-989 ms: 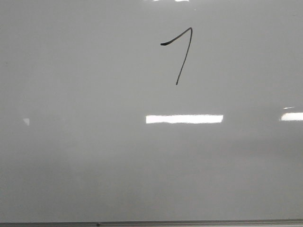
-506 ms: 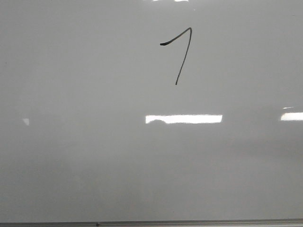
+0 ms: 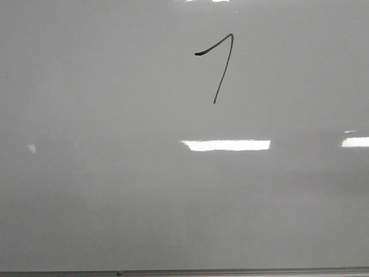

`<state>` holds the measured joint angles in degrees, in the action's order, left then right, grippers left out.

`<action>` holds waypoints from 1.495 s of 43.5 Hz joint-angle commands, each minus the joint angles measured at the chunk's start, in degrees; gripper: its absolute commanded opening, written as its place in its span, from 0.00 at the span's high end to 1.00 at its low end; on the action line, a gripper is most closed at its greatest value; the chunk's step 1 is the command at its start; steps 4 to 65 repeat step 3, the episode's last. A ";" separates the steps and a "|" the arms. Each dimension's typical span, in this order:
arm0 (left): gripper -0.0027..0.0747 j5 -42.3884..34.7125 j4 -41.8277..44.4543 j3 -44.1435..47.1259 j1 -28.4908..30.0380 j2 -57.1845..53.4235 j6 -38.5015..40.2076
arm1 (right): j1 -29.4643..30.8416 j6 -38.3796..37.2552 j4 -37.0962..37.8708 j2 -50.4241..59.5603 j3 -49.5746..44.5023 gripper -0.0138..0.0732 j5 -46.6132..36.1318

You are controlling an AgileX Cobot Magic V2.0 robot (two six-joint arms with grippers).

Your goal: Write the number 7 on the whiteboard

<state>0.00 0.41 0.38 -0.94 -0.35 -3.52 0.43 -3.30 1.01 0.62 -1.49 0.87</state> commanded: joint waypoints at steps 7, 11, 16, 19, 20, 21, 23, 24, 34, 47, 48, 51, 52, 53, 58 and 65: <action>0.99 -4.47 -0.41 0.74 0.11 -0.79 0.32 | -0.04 0.51 0.69 1.02 0.11 0.92 -4.28; 0.99 -4.47 -0.41 0.74 0.11 -0.79 0.32 | -0.04 0.51 0.69 1.02 0.11 0.92 -4.28; 0.99 -4.47 -0.41 0.74 0.11 -0.79 0.32 | -0.04 0.51 0.69 1.02 0.11 0.92 -4.28; 0.99 -4.47 -0.41 0.74 0.11 -0.79 0.32 | -0.04 0.51 0.69 1.02 0.11 0.92 -4.28; 0.99 -4.47 -0.41 0.74 0.11 -0.79 0.32 | -0.04 0.51 0.69 1.02 0.11 0.92 -4.28; 0.99 -4.47 -0.41 0.74 0.11 -0.79 0.32 | -0.04 0.51 0.69 1.02 0.11 0.92 -4.28; 0.99 -4.47 -0.41 0.74 0.11 -0.79 0.32 | -0.04 0.51 0.69 1.02 0.11 0.92 -4.28; 0.99 -4.47 -0.41 0.74 0.11 -0.79 0.32 | -0.04 0.51 0.69 1.02 0.11 0.92 -4.28; 0.99 -4.47 -0.41 0.74 0.11 -0.79 0.32 | -0.04 0.51 0.69 1.02 0.11 0.92 -4.28; 0.99 -4.47 -0.41 0.74 0.11 -0.79 0.32 | -0.04 0.51 0.69 1.02 0.11 0.92 -4.28; 0.99 -4.47 -0.41 0.74 0.11 -0.79 0.32 | -0.04 0.51 0.69 1.02 0.11 0.92 -4.28; 0.99 -4.47 -0.41 0.74 0.11 -0.79 0.32 | -0.04 0.51 0.69 1.02 0.11 0.92 -4.28; 0.99 -4.47 -0.41 0.74 0.11 -0.79 0.32 | -0.04 0.51 0.69 1.02 0.11 0.92 -4.28; 0.99 -4.47 -0.41 0.74 0.11 -0.79 0.32 | -0.04 0.51 0.69 1.02 0.11 0.92 -4.28; 0.99 -4.47 -0.41 0.74 0.11 -0.79 0.32 | -0.04 0.51 0.69 1.02 0.11 0.92 -4.28; 0.99 -4.47 -0.41 0.74 0.11 -0.79 0.32 | -0.04 0.51 0.69 1.02 0.11 0.92 -4.28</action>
